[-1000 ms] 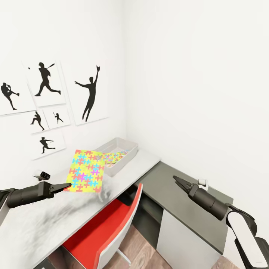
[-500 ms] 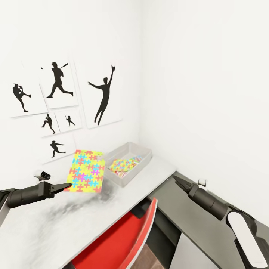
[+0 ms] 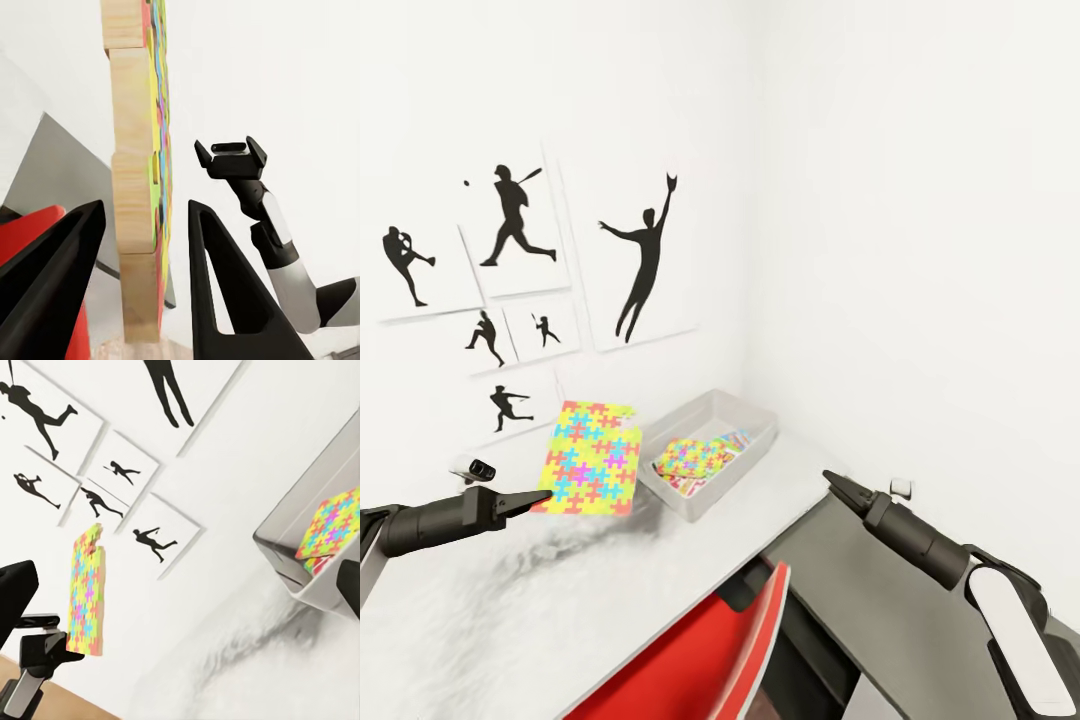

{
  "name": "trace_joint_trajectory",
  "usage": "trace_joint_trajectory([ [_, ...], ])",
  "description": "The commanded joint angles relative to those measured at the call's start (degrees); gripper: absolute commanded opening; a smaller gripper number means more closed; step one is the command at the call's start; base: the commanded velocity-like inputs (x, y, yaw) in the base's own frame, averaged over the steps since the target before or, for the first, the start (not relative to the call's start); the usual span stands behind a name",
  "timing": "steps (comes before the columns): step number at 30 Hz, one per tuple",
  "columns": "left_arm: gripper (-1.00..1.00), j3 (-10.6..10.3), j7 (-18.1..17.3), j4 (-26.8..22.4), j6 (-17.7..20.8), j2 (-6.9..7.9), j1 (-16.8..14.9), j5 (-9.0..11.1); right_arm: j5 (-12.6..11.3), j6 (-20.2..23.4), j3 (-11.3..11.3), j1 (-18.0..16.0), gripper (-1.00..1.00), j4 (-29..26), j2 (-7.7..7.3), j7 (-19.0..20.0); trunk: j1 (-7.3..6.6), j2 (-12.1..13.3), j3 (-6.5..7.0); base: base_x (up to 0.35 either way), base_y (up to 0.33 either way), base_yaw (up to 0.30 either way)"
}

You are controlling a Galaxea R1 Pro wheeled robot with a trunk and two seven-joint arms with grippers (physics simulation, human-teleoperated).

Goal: Put all the toys in the child's room - the three board games (two on the bed and one on the table), the two jigsaw puzzles on the table, and the tennis ball on the table - inside the toy box on the table in the child's room.

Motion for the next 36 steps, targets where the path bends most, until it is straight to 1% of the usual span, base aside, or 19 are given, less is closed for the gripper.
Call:
trace_joint_trajectory([
  [1, -1.00, 0.0, -0.2, 0.0, 0.6, 0.01, -0.1, 0.0, -0.2, 0.4, -0.1, -0.1, 1.00, 0.0, 0.00, 0.0, 0.05, -0.1, -0.07, 0.105, -0.063, 0.158],
  [5, -1.00, 0.0, -0.2, 0.0, 0.6, 0.01, -0.1, 0.0, -0.2, 0.4, -0.1, -0.1, 1.00, 0.0, 0.00, 0.0, 0.05, -0.1, 0.10, 0.042, -0.026, 0.148],
  [12, -1.00, 0.0, -0.2, 0.0, 0.6, 0.01, -0.1, 0.0, -0.2, 0.4, -0.1, -0.1, 1.00, 0.0, 0.00, 0.0, 0.05, -0.1, 0.20, 0.009, -0.004, 0.043],
  [20, -1.00, 0.0, -0.2, 0.0, 0.6, 0.01, -0.1, 0.0, -0.1, 0.4, -0.1, -0.1, 1.00, 0.0, 0.00, 0.0, 0.05, -0.1, 0.66, 0.145, 0.000, 0.157],
  [27, -1.00, 0.0, -0.2, 0.0, 0.6, 0.01, -0.1, 0.0, -0.1, 0.4, -0.1, -0.1, 1.00, 0.0, 0.00, 0.0, 0.05, -0.1, 0.78, 0.028, 0.000, 0.054],
  [36, -1.00, 0.0, -0.2, 0.0, 0.6, -0.04, -0.1, 0.1, -0.1, 0.4, -0.1, -0.1, 1.00, 0.0, 0.00, 0.0, 0.05, -0.1, 1.09, 0.091, -0.048, 0.143],
])
